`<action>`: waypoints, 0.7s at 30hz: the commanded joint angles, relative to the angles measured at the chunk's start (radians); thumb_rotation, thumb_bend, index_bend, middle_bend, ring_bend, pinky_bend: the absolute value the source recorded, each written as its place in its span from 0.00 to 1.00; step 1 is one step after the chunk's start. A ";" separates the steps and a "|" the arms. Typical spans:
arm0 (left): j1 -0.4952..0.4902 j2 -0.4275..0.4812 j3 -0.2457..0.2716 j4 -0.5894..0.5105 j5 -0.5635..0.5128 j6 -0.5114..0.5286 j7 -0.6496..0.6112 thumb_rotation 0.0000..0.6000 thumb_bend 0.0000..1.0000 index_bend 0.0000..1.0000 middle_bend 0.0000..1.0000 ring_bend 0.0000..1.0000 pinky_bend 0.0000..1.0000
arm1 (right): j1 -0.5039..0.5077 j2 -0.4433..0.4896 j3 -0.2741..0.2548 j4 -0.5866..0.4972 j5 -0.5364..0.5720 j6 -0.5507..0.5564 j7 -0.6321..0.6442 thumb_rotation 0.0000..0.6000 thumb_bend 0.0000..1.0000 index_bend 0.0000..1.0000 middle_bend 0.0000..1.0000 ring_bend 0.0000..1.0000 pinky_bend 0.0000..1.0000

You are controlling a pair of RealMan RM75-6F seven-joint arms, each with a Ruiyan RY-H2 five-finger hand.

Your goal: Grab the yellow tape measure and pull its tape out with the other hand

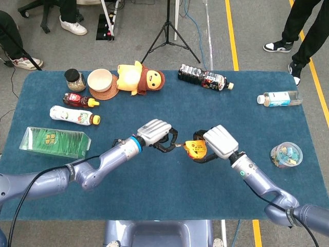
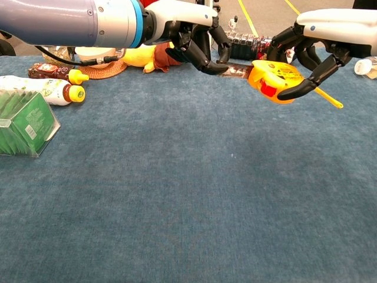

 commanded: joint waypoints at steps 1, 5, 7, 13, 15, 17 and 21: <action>0.008 0.009 0.006 -0.003 0.007 0.004 0.001 0.90 0.43 0.64 1.00 0.96 0.97 | -0.001 0.009 -0.005 0.000 -0.001 -0.006 -0.002 0.60 0.18 0.64 0.67 0.72 0.63; 0.020 0.022 0.016 -0.008 0.021 0.009 0.003 0.89 0.42 0.64 1.00 0.96 0.97 | -0.005 0.022 -0.012 0.001 -0.001 -0.012 -0.002 0.60 0.18 0.64 0.67 0.72 0.63; 0.030 0.031 0.022 -0.010 0.028 0.014 -0.001 0.90 0.42 0.64 1.00 0.96 0.97 | -0.009 0.030 -0.017 0.001 -0.002 -0.014 0.001 0.60 0.18 0.64 0.67 0.72 0.63; 0.058 0.052 0.042 -0.020 0.057 0.024 -0.010 0.90 0.42 0.64 1.00 0.96 0.97 | -0.016 0.045 -0.033 0.001 -0.011 -0.020 0.004 0.60 0.18 0.64 0.67 0.72 0.63; 0.068 0.061 0.048 -0.025 0.067 0.030 -0.014 0.90 0.42 0.64 1.00 0.96 0.97 | -0.019 0.048 -0.037 0.000 -0.013 -0.020 0.006 0.60 0.18 0.64 0.67 0.72 0.63; 0.079 0.070 0.054 -0.031 0.076 0.035 -0.018 0.90 0.42 0.64 1.00 0.96 0.97 | -0.021 0.051 -0.039 0.001 -0.014 -0.021 0.007 0.60 0.18 0.64 0.67 0.72 0.63; 0.107 0.097 0.070 -0.047 0.101 0.048 -0.029 0.90 0.42 0.64 1.00 0.96 0.97 | -0.027 0.056 -0.045 0.004 -0.015 -0.020 0.012 0.59 0.18 0.64 0.67 0.72 0.63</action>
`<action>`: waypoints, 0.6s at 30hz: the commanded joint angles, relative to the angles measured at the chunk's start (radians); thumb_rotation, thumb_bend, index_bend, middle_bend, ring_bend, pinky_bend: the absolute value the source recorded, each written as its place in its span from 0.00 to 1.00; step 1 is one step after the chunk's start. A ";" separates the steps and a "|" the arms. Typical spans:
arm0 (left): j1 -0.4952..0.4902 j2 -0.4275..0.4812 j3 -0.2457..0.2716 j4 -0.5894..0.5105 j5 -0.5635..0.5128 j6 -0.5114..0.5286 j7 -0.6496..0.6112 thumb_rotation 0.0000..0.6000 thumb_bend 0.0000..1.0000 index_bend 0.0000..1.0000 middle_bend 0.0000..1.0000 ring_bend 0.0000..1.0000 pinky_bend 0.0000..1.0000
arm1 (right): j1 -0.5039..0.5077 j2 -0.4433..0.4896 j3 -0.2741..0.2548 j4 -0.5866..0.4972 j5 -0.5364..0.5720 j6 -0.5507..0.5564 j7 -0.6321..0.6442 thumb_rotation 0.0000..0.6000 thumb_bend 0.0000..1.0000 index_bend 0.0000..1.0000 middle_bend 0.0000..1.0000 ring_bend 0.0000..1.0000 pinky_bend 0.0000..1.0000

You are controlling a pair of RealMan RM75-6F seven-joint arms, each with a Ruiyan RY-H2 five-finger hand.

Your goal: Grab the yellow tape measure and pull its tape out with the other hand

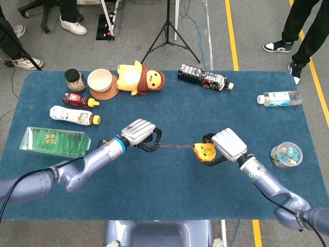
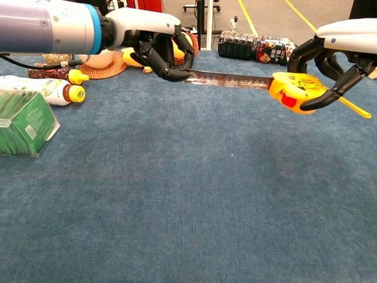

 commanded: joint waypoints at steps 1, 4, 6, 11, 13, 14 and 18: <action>0.020 0.019 0.012 -0.013 0.017 0.011 -0.009 0.89 0.42 0.64 1.00 0.96 0.97 | -0.004 0.002 -0.002 0.002 0.000 0.002 0.004 0.59 0.18 0.64 0.67 0.72 0.63; 0.039 0.036 0.023 -0.023 0.031 0.023 -0.016 0.89 0.42 0.64 1.00 0.96 0.97 | -0.009 0.004 -0.004 0.004 0.000 0.006 0.008 0.60 0.18 0.64 0.67 0.72 0.63; 0.054 0.051 0.032 -0.030 0.043 0.030 -0.021 0.89 0.42 0.64 1.00 0.96 0.97 | -0.012 0.005 -0.005 0.007 0.000 0.008 0.010 0.60 0.18 0.64 0.67 0.72 0.63; 0.087 0.082 0.053 -0.043 0.062 0.045 -0.033 0.89 0.42 0.64 1.00 0.96 0.97 | -0.020 0.008 -0.009 0.016 0.004 0.010 0.014 0.61 0.18 0.64 0.67 0.72 0.63; 0.099 0.093 0.060 -0.046 0.069 0.051 -0.036 0.89 0.42 0.64 1.00 0.96 0.97 | -0.024 0.009 -0.011 0.019 0.004 0.012 0.016 0.60 0.18 0.64 0.67 0.72 0.63; 0.104 0.099 0.064 -0.048 0.072 0.053 -0.038 0.89 0.42 0.64 1.00 0.96 0.97 | -0.026 0.010 -0.011 0.020 0.005 0.013 0.018 0.60 0.18 0.64 0.67 0.72 0.63; 0.130 0.125 0.077 -0.052 0.078 0.066 -0.046 0.89 0.42 0.64 1.00 0.96 0.97 | -0.035 0.015 -0.015 0.027 0.006 0.018 0.022 0.61 0.18 0.64 0.67 0.72 0.63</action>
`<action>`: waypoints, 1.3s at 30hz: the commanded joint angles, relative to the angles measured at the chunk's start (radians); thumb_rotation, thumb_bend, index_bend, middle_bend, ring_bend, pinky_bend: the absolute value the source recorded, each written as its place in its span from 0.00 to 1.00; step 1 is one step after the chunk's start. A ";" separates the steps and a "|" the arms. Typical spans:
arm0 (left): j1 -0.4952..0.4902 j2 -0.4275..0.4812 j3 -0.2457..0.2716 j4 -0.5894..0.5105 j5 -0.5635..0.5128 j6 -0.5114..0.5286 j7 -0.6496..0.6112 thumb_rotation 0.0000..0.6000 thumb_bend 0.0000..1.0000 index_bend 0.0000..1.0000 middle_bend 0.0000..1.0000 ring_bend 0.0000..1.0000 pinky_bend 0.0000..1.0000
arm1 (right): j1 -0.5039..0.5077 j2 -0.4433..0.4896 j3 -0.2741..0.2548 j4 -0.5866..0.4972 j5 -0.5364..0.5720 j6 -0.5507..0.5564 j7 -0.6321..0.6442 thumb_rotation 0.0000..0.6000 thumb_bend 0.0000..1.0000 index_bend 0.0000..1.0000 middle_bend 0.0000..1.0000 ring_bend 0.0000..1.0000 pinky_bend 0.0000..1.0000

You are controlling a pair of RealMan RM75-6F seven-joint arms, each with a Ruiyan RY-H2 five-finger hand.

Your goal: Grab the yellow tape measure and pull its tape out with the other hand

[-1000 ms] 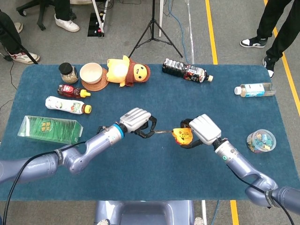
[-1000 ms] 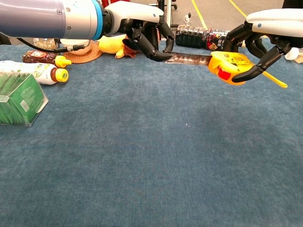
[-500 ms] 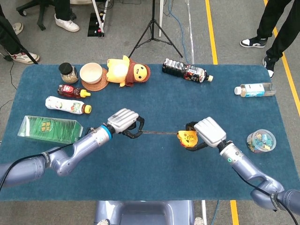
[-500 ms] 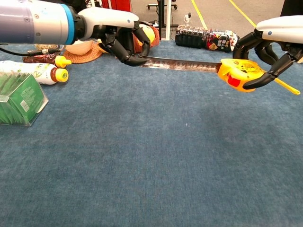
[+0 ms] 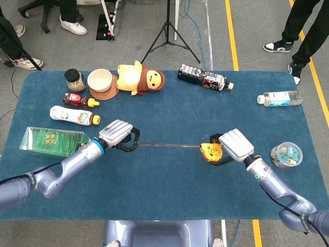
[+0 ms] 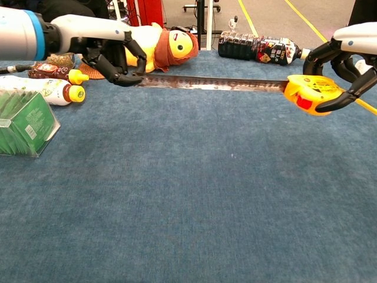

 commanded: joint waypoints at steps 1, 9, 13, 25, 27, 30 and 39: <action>0.016 0.016 0.009 -0.003 0.002 0.009 -0.006 0.89 0.42 0.64 1.00 0.96 0.97 | -0.004 0.003 -0.003 0.004 0.001 0.001 0.002 0.61 0.18 0.64 0.67 0.72 0.63; 0.066 0.074 0.030 -0.007 0.013 0.028 -0.029 0.89 0.42 0.64 1.00 0.96 0.97 | -0.021 0.011 -0.012 0.021 0.000 0.006 0.018 0.60 0.18 0.64 0.67 0.72 0.63; 0.084 0.095 0.035 -0.003 0.021 0.031 -0.041 0.89 0.42 0.64 1.00 0.96 0.97 | -0.024 0.013 -0.013 0.024 -0.003 0.007 0.023 0.59 0.18 0.64 0.67 0.72 0.63; 0.096 0.103 0.023 -0.009 0.043 0.022 -0.065 0.90 0.42 0.64 1.00 0.96 0.97 | -0.026 0.013 -0.008 0.018 -0.007 0.007 0.021 0.60 0.18 0.64 0.67 0.72 0.64; 0.090 0.098 0.016 -0.011 0.045 0.018 -0.064 0.90 0.42 0.64 1.00 0.96 0.97 | -0.026 0.013 -0.005 0.015 -0.008 0.007 0.020 0.60 0.18 0.64 0.67 0.72 0.63; 0.082 0.090 0.006 -0.017 0.045 0.012 -0.067 0.89 0.42 0.64 1.00 0.96 0.97 | -0.025 0.012 -0.002 0.011 -0.009 0.008 0.017 0.60 0.18 0.64 0.67 0.72 0.64; 0.035 0.037 -0.028 -0.017 0.029 -0.016 -0.039 0.89 0.41 0.64 1.00 0.96 0.97 | -0.012 0.001 0.008 -0.010 -0.016 0.002 0.004 0.60 0.18 0.64 0.67 0.72 0.64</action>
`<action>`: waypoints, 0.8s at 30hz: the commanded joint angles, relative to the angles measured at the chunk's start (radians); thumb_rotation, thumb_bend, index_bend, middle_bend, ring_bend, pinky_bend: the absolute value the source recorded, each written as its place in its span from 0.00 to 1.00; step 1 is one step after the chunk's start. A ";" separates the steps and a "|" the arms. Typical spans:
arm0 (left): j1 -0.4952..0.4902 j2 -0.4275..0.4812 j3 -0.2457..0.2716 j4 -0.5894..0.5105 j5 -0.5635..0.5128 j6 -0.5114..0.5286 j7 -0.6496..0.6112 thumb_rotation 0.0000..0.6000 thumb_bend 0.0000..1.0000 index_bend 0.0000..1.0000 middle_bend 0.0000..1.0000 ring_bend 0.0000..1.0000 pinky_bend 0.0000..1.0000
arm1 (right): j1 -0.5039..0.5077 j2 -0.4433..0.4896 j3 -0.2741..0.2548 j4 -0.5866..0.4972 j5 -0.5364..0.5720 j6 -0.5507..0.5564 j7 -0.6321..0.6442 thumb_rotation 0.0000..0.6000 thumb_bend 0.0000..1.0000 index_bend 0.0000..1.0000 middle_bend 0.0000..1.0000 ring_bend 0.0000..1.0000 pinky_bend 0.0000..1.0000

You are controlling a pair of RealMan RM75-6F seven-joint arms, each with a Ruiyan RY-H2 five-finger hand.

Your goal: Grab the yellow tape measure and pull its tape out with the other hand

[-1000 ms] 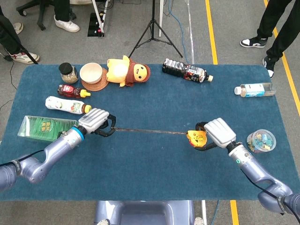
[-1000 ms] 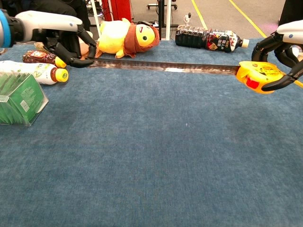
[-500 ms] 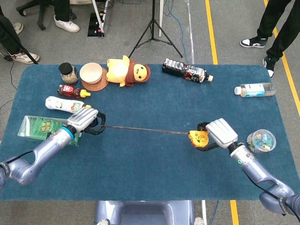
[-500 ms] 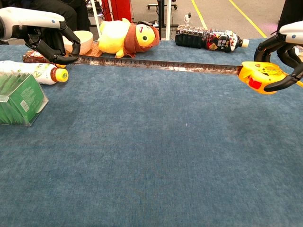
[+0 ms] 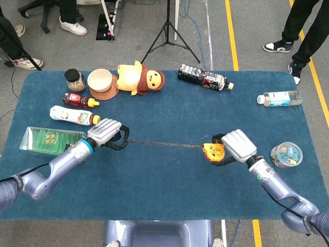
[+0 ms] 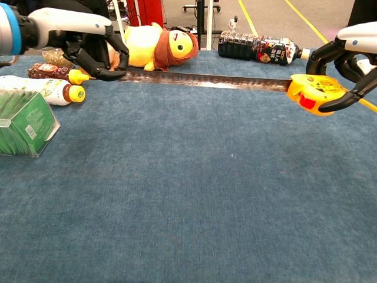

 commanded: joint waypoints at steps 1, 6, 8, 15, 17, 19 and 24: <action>-0.023 -0.027 -0.017 0.003 -0.011 -0.012 0.012 0.89 0.41 0.64 1.00 0.96 0.97 | 0.005 -0.006 0.005 -0.009 -0.003 0.000 -0.005 0.60 0.18 0.64 0.67 0.72 0.64; -0.062 -0.086 -0.042 0.020 -0.048 -0.027 0.043 0.90 0.41 0.64 1.00 0.96 0.97 | 0.017 -0.019 0.017 -0.022 0.001 -0.005 -0.017 0.60 0.18 0.64 0.67 0.72 0.64; -0.077 -0.110 -0.049 0.030 -0.067 -0.033 0.059 0.89 0.41 0.64 1.00 0.96 0.97 | 0.022 -0.025 0.022 -0.025 0.003 -0.009 -0.022 0.60 0.18 0.64 0.67 0.72 0.64; -0.137 -0.190 -0.070 0.064 -0.129 -0.050 0.126 0.90 0.38 0.64 1.00 0.96 0.97 | 0.031 -0.044 0.032 -0.024 0.011 -0.012 -0.026 0.61 0.18 0.64 0.67 0.72 0.64; -0.150 -0.207 -0.074 0.072 -0.155 -0.051 0.147 0.89 0.36 0.64 1.00 0.96 0.97 | 0.031 -0.046 0.033 -0.020 0.014 -0.012 -0.023 0.61 0.18 0.64 0.67 0.72 0.64; -0.157 -0.212 -0.074 0.071 -0.168 -0.049 0.163 0.89 0.33 0.61 0.99 0.92 0.96 | 0.030 -0.047 0.033 -0.016 0.014 -0.011 -0.021 0.61 0.18 0.64 0.67 0.72 0.64; -0.162 -0.207 -0.072 0.054 -0.199 -0.033 0.201 0.89 0.28 0.43 0.77 0.70 0.92 | 0.027 -0.049 0.030 -0.004 0.016 -0.009 -0.011 0.60 0.18 0.64 0.67 0.72 0.64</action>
